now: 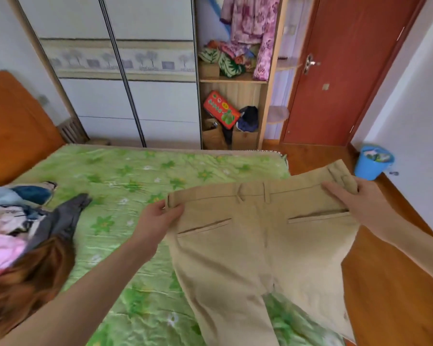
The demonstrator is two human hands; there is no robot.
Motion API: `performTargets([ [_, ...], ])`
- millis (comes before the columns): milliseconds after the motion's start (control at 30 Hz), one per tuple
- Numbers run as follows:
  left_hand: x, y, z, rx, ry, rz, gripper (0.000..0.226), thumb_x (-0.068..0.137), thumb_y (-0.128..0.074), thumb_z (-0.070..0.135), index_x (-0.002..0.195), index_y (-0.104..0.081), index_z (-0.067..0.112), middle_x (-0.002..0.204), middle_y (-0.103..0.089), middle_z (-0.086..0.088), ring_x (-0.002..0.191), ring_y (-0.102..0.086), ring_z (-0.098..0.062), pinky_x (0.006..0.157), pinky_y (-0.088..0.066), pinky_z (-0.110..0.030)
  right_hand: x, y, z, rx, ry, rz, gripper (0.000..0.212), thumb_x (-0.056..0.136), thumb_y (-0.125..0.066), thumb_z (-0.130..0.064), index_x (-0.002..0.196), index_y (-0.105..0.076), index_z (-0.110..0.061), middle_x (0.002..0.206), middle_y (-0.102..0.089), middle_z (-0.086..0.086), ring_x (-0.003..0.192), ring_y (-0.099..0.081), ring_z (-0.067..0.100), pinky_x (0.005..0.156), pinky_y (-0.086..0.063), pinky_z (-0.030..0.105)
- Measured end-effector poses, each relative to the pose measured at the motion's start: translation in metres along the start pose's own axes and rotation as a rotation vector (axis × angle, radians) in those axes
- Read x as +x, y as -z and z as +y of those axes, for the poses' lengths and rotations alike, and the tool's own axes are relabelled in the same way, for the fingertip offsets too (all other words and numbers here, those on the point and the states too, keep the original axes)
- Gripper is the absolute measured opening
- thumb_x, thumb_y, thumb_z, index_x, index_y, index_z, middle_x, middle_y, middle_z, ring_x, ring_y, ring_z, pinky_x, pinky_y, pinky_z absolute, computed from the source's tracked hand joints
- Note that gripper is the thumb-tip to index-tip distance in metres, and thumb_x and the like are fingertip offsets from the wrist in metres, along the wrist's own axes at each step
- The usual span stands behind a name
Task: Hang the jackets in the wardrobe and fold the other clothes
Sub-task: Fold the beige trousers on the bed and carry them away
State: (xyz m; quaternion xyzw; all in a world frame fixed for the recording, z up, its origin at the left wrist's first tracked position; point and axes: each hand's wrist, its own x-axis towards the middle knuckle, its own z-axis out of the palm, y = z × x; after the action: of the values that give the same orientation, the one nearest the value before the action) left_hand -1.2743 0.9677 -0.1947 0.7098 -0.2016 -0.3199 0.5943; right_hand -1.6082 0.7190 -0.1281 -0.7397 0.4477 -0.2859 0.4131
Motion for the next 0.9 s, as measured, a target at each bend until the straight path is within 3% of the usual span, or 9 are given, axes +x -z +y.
performTargets([
  [100,-0.021,0.032,0.046,-0.011,-0.044,-0.056,0.023,0.083,-0.083,0.014,0.105,-0.077,0.009,0.101,-0.081,-0.01,0.097,-0.077,-0.028,0.095,-0.057,-0.041,-0.025,0.011,-0.052,-0.005,0.117,0.014,0.034,0.101,-0.06,-0.044,0.099,-0.072,-0.012,0.093,-0.071,0.016,0.091,-0.067,0.032,0.077,-0.054,0.042],
  [200,-0.032,0.063,0.082,-0.088,-0.059,-0.127,0.028,0.084,-0.078,0.014,0.111,-0.076,0.006,0.113,-0.079,-0.015,0.102,-0.076,-0.027,0.096,-0.056,-0.041,-0.042,0.017,-0.099,-0.024,0.223,0.066,0.032,0.103,-0.059,-0.038,0.088,-0.068,-0.012,0.074,-0.069,-0.007,0.071,-0.06,0.014,0.066,-0.047,0.022],
  [333,-0.036,0.103,0.131,-0.19,-0.049,-0.265,0.025,0.103,-0.055,0.003,0.123,-0.07,0.003,0.121,-0.077,-0.012,0.108,-0.075,-0.021,0.096,-0.056,-0.034,-0.065,0.014,-0.161,-0.07,0.271,0.133,0.039,0.105,-0.057,-0.042,0.081,-0.065,-0.012,0.072,-0.065,-0.003,0.063,-0.057,0.005,0.066,-0.046,0.03],
  [433,-0.036,0.132,0.171,-0.196,-0.073,-0.323,0.025,0.102,-0.059,0.008,0.124,-0.07,0.003,0.121,-0.077,-0.012,0.106,-0.076,-0.02,0.088,-0.062,-0.031,-0.089,0.007,-0.204,-0.118,0.275,0.166,0.034,0.104,-0.056,-0.046,0.083,-0.068,-0.022,0.068,-0.07,-0.017,0.064,-0.065,-0.004,0.062,-0.047,0.023],
  [533,-0.04,0.158,0.204,-0.164,-0.102,-0.373,0.046,0.085,-0.078,0.022,0.126,-0.07,0.002,0.119,-0.077,-0.013,0.105,-0.076,-0.021,0.083,-0.063,-0.03,-0.108,0.0,-0.239,-0.122,0.246,0.179,0.042,0.103,-0.059,-0.046,0.088,-0.071,-0.009,0.076,-0.075,0.0,0.062,-0.066,0.002,0.056,-0.053,0.02],
  [633,-0.047,0.182,0.23,-0.13,-0.1,-0.409,0.059,0.075,-0.082,0.025,0.128,-0.069,0.001,0.119,-0.077,-0.014,0.106,-0.076,-0.024,0.084,-0.063,-0.032,-0.122,-0.001,-0.263,-0.049,0.186,0.179,0.041,0.099,-0.066,-0.044,0.093,-0.075,-0.005,0.089,-0.076,0.017,0.075,-0.074,0.018,0.069,-0.06,0.031],
  [733,-0.054,0.207,0.251,-0.082,-0.084,-0.514,0.044,0.09,-0.073,0.025,0.131,-0.068,0.007,0.124,-0.075,-0.014,0.108,-0.075,-0.028,0.08,-0.065,-0.036,-0.134,0.009,-0.281,0.124,0.115,0.103,0.03,0.091,-0.076,-0.034,0.102,-0.078,-0.006,0.098,-0.08,0.013,0.089,-0.078,0.026,0.071,-0.064,0.031],
  [800,-0.056,0.218,0.262,-0.022,-0.082,-0.569,0.032,0.103,-0.062,0.024,0.132,-0.067,0.012,0.125,-0.075,-0.013,0.112,-0.074,-0.029,0.082,-0.065,-0.039,-0.139,0.015,-0.287,0.188,0.079,0.046,0.033,0.087,-0.079,-0.028,0.109,-0.077,-0.003,0.106,-0.079,0.015,0.098,-0.077,0.03,0.078,-0.065,0.033],
  [900,-0.06,0.223,0.269,0.017,-0.112,-0.539,0.029,0.105,-0.06,0.016,0.132,-0.066,0.009,0.122,-0.076,-0.015,0.106,-0.075,-0.028,0.082,-0.065,-0.04,-0.141,0.013,-0.293,0.207,0.061,0.062,0.036,0.085,-0.082,-0.026,0.111,-0.076,0.0,0.106,-0.079,0.015,0.097,-0.077,0.03,0.074,-0.065,0.031],
])
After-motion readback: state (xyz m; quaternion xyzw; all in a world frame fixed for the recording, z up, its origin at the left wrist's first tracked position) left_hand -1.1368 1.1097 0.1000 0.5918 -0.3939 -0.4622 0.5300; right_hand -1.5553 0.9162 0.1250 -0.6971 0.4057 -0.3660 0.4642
